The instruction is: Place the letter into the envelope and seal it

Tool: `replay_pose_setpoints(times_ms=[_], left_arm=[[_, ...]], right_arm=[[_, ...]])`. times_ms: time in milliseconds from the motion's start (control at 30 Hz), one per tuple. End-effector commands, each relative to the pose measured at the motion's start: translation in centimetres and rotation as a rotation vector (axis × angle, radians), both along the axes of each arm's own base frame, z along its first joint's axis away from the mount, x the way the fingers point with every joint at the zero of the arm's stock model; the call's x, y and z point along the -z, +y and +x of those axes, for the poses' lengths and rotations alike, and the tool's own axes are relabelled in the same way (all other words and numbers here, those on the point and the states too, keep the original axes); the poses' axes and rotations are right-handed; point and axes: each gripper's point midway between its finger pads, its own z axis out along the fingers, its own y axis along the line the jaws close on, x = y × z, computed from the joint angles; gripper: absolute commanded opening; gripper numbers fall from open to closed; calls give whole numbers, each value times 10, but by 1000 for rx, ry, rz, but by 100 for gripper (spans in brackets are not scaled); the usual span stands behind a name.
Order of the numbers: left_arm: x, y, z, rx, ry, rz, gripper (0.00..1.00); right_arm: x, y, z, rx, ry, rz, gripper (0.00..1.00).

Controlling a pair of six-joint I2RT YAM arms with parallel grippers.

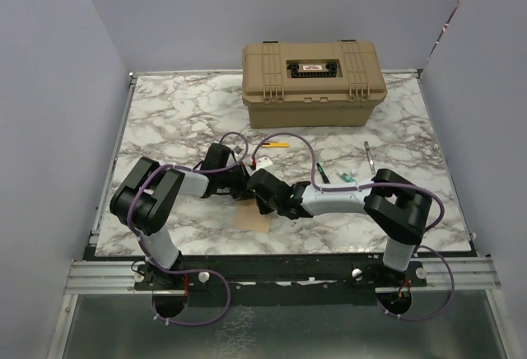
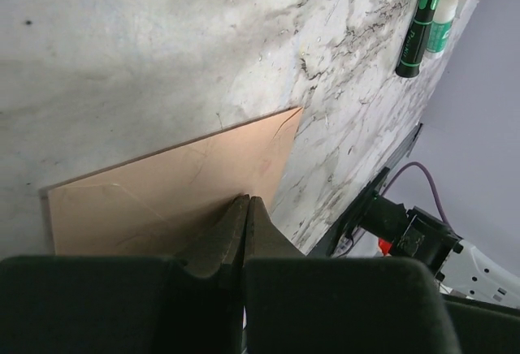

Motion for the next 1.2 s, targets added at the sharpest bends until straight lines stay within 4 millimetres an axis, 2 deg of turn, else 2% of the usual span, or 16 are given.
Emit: replay_pose_setpoints(times_ms=[0, 200, 400, 767, 833, 1000, 1167], left_arm=[[43, 30, -40, -15, 180, 142, 0], [45, 33, -39, -28, 199, 132, 0], [49, 37, -41, -39, 222, 123, 0], [54, 40, -43, -54, 249, 113, 0], [54, 41, -42, -57, 251, 112, 0], [55, 42, -40, -61, 253, 111, 0], [56, 44, -39, -66, 255, 113, 0]], right_arm=[[19, -31, 3, 57, -11, -131, 11], [17, -10, 0, -40, -30, -84, 22], [19, -5, -3, -64, -44, -77, 36], [34, -4, -14, -146, -20, -95, 40], [41, -6, -19, -164, 0, -114, 41], [62, -30, -33, -142, 81, -220, 40], [62, -45, -46, -135, 94, -289, 32]])
